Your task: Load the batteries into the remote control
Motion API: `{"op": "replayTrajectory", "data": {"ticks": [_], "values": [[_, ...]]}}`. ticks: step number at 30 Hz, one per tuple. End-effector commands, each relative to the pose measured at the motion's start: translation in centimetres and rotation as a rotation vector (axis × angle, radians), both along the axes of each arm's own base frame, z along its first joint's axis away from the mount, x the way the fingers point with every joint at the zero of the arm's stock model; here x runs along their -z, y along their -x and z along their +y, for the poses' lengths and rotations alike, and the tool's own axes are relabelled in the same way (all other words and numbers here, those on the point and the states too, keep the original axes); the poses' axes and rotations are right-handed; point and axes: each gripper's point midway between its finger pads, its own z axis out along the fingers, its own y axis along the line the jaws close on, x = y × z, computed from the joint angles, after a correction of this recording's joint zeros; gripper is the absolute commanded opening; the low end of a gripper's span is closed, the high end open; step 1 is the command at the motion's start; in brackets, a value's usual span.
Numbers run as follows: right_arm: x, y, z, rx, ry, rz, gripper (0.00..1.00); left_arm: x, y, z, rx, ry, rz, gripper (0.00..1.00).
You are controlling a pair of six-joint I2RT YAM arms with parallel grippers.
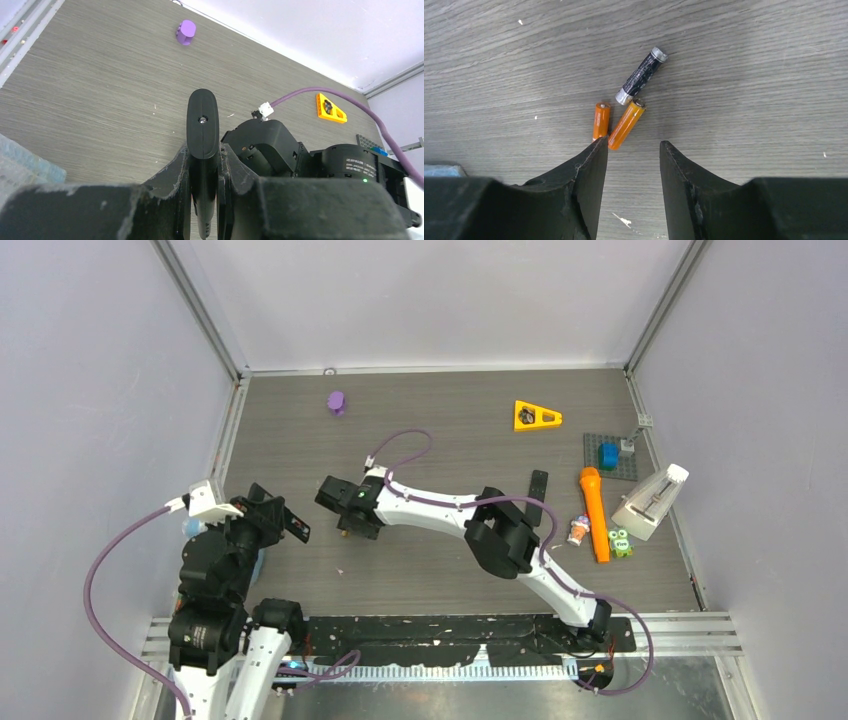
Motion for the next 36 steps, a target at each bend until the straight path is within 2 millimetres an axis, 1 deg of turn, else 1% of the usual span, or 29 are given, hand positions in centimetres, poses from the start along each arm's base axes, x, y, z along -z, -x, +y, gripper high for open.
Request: {"op": "replayTrajectory", "data": {"ticks": [1,8,10,11,12,17,19,20,21,24,25,28,30,31,32,33,34,35,36], "values": [[-0.7,-1.3,0.3,0.061,-0.01,-0.053,0.47,-1.6,0.4,0.2,-0.013,0.025,-0.053,0.0],[0.0,-2.1,-0.2,0.096,0.008,-0.066,0.46,-1.3,0.7,0.0,-0.007,0.041,-0.04,0.0],[0.8,-2.0,-0.4,0.101,0.022,-0.037,0.44,-1.1,0.8,0.0,-0.004,0.039,-0.037,0.0],[0.7,-1.9,-0.6,0.101,0.034,-0.025,0.43,-1.1,0.8,0.0,-0.004,0.04,-0.035,0.0],[1.1,-1.8,-0.8,0.1,0.05,-0.015,0.43,-1.1,0.9,-0.1,-0.003,0.042,-0.036,0.0],[1.5,-0.8,-2.4,0.1,0.123,0.03,0.39,-0.8,0.6,-0.4,0.008,0.056,-0.039,0.0],[1.3,-0.9,-3.2,0.106,0.141,0.029,0.34,-0.8,0.6,-0.4,0.011,0.057,-0.042,0.0],[1.2,-0.8,-3.5,0.111,0.143,0.032,0.3,-0.7,0.5,-0.5,0.012,0.056,-0.04,0.0],[1.1,-0.9,-3.7,0.118,0.141,0.037,0.28,-0.7,0.6,-0.5,0.015,0.057,-0.041,0.0],[0.5,-1.0,-4.5,0.131,0.139,0.04,0.17,-0.5,0.6,-0.6,0.019,0.06,-0.039,0.0],[0.4,-1.1,-4.7,0.135,0.14,0.04,0.15,-0.5,0.6,-0.7,0.023,0.061,-0.038,0.0],[-0.3,-1.0,-6.3,0.166,0.143,0.044,0.08,-0.3,0.5,-1.0,0.04,0.066,-0.035,0.0],[-0.8,-0.8,-7.6,0.207,0.135,0.05,0.06,-0.2,0.5,-1.4,0.06,0.072,-0.035,0.0],[-1.9,-0.9,-8.0,0.227,0.11,0.043,0.06,-0.2,0.4,-1.6,0.069,0.078,-0.036,0.0],[-1.0,-0.4,-9.2,0.264,0.12,0.058,0.06,-0.1,0.4,-1.8,0.081,0.085,-0.036,0.0],[-2.1,-0.5,-9.7,0.295,0.089,0.058,0.07,-0.1,0.3,-2.1,0.091,0.094,-0.036,0.0],[-1.1,-0.1,-11.1,0.347,0.095,0.086,0.08,0.1,0.2,-2.3,0.1,0.102,-0.033,0.0],[-2.2,0.0,-11.4,0.372,0.057,0.089,0.08,0.2,0.1,-2.5,0.11,0.111,-0.031,0.0],[-1.0,0.5,-12.8,0.423,0.063,0.117,0.09,0.3,0.0,-2.7,0.115,0.118,-0.03,0.0]]}}
